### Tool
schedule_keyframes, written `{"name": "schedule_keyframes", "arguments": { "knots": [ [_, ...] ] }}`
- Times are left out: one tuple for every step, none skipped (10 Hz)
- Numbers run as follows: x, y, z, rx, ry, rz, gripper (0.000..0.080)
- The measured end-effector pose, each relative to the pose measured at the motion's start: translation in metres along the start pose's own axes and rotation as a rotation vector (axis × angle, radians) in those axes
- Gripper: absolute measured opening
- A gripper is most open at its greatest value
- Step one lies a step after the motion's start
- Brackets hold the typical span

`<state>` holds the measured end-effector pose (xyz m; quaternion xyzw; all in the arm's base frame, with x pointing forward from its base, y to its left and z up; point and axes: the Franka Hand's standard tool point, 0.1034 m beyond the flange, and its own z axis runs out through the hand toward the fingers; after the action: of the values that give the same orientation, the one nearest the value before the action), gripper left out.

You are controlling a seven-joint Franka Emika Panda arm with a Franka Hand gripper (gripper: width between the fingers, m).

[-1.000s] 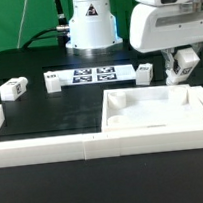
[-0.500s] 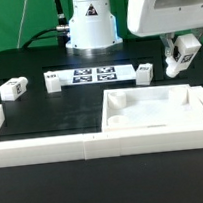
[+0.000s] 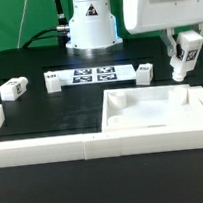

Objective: Assemble one leg

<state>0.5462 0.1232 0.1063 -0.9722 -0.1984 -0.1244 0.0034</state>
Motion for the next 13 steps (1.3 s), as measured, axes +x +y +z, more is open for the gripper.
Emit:
{"name": "schedule_keyframes", "arguments": {
  "knots": [
    [0.014,0.010,-0.006,-0.005,0.019,-0.004,0.0290],
    [0.013,0.009,-0.004,-0.004,0.023,-0.005,0.0290],
    [0.012,0.008,-0.004,-0.003,0.020,-0.007,0.0290],
    [0.012,0.008,-0.004,-0.003,0.020,-0.007,0.0290],
    [0.013,0.009,-0.004,-0.003,0.019,-0.011,0.0290],
    [0.020,0.018,-0.008,-0.004,0.008,-0.018,0.0290],
    [0.033,0.028,-0.010,-0.001,0.014,0.011,0.0290],
    [0.048,0.032,-0.008,-0.002,0.024,0.016,0.0290],
    [0.057,0.034,-0.001,-0.001,0.030,0.018,0.0290],
    [0.062,0.036,0.007,-0.001,0.036,0.019,0.0290],
    [0.066,0.038,0.013,-0.002,0.053,0.020,0.0290],
    [0.068,0.038,0.012,-0.009,0.088,0.021,0.0290],
    [0.065,0.037,0.013,-0.007,0.078,0.020,0.0290]
  ]
}}
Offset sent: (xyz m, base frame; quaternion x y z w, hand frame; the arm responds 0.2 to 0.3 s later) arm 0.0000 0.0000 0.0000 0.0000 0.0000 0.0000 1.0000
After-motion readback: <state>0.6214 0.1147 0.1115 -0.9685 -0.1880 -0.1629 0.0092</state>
